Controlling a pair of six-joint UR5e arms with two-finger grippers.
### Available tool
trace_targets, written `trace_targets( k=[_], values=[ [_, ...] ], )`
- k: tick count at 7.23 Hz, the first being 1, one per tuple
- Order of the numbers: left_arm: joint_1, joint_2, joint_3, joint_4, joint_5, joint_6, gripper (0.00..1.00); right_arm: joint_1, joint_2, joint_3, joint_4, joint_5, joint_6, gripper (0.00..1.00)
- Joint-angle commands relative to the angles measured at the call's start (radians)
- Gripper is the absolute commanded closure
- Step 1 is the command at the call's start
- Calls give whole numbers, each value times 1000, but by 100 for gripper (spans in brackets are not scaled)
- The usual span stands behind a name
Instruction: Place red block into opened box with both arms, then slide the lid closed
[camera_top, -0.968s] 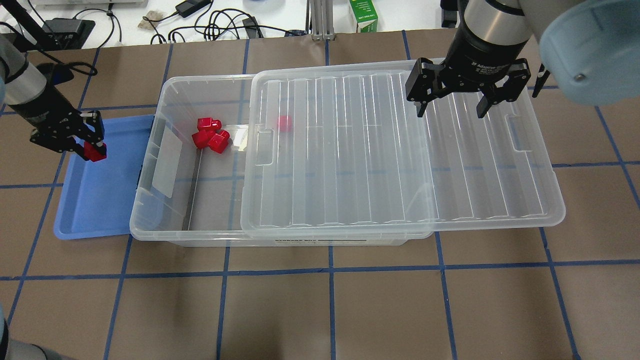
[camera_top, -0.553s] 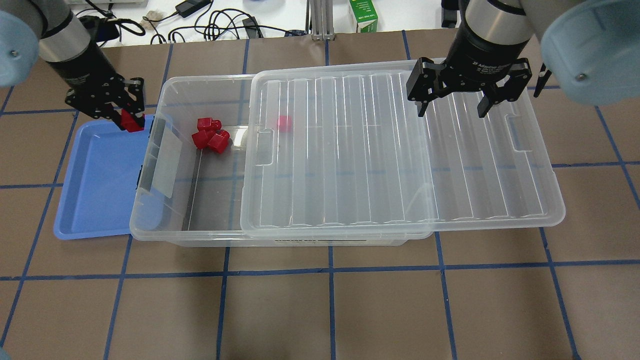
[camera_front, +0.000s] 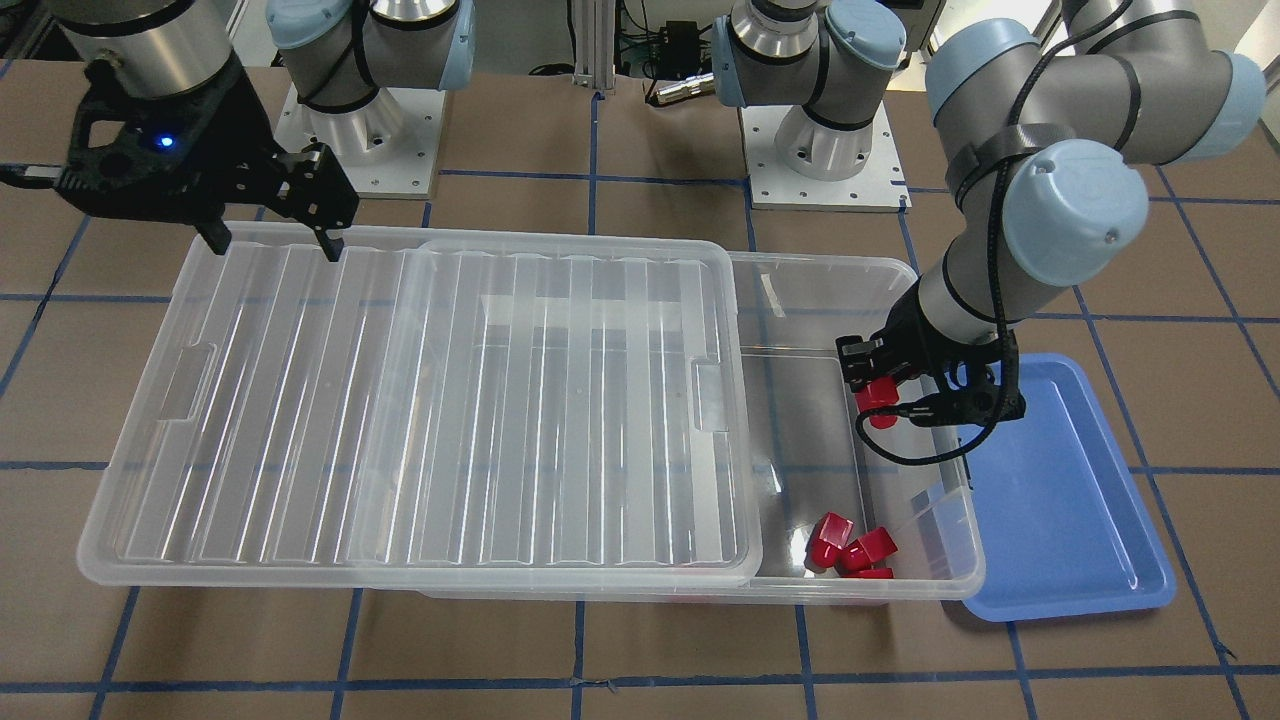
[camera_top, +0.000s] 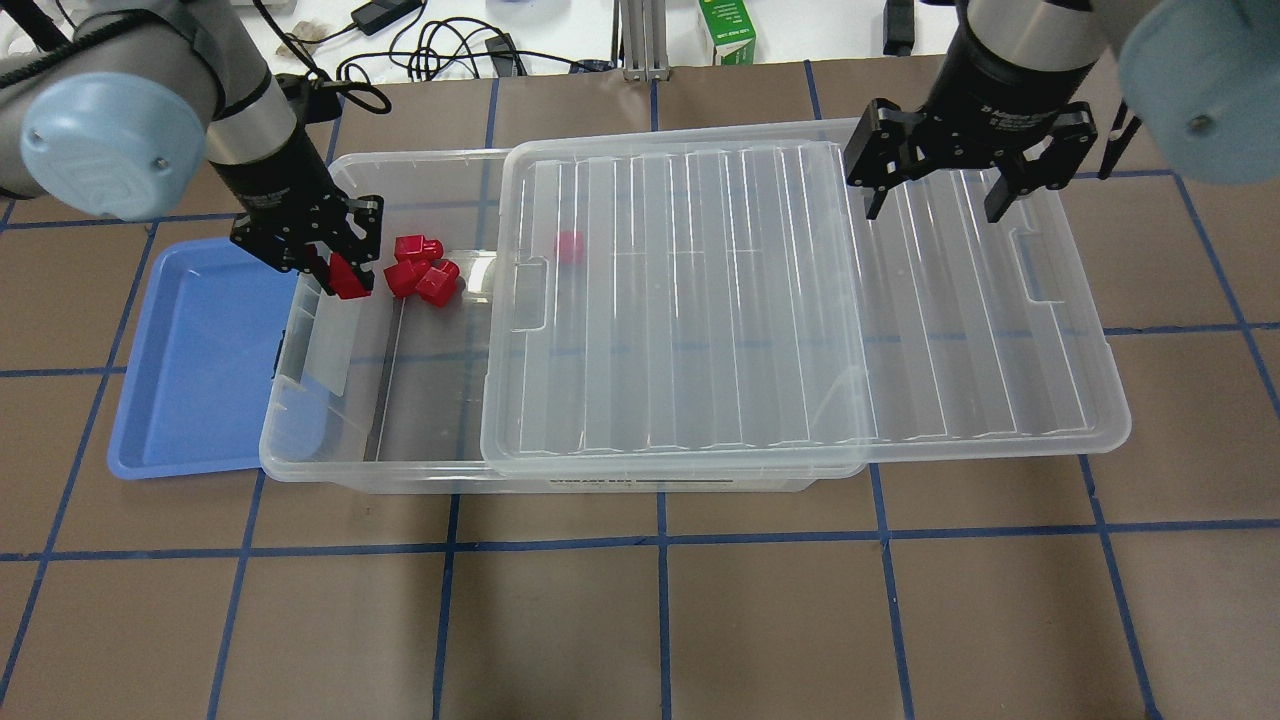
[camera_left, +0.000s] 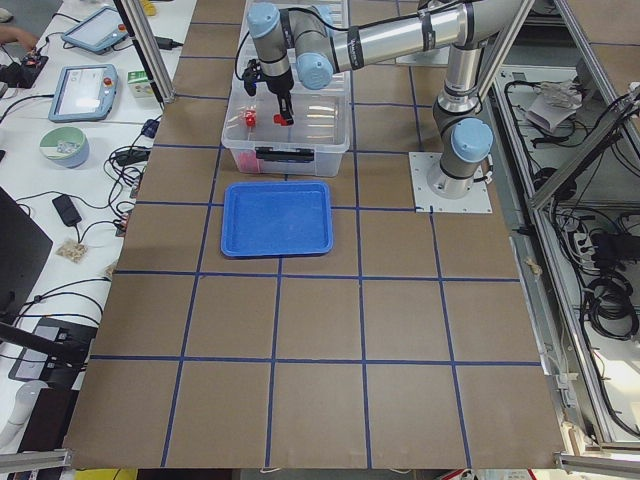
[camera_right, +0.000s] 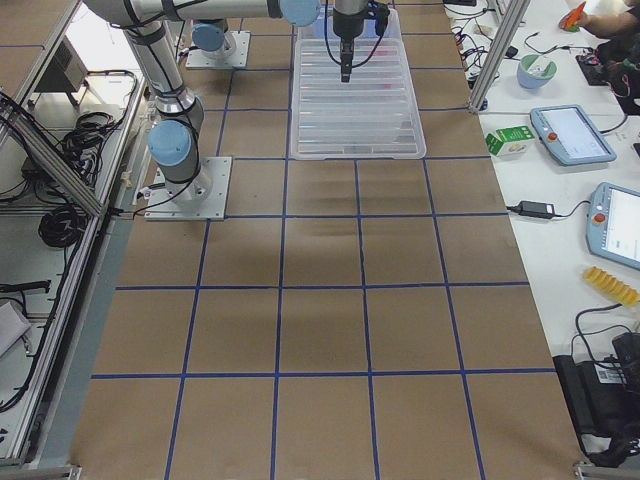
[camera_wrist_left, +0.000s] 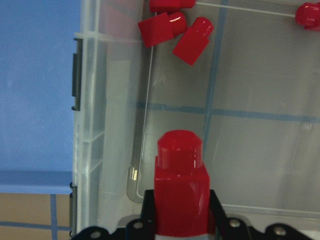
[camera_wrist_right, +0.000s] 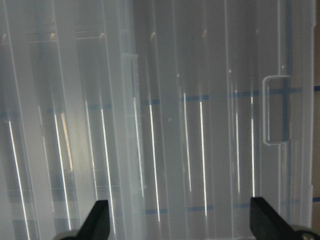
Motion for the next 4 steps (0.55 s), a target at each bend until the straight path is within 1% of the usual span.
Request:
trace_targets(
  k=[1,2,3,4],
  values=[
    [-25,-9,-142,166,-2,-6,99,-223,17,14,28,-4,-268,0],
    [-24,-9,-214,259,-52,-6,99,-283,44,17,15,-33,-307,0],
    [-24,-13,-257,318,-69,1,98,-303,114,23,6,-137,-335,0],
    [-22,-30,-267,323,-71,1,98,-323,179,27,-55,-147,-348,0]
  ],
)
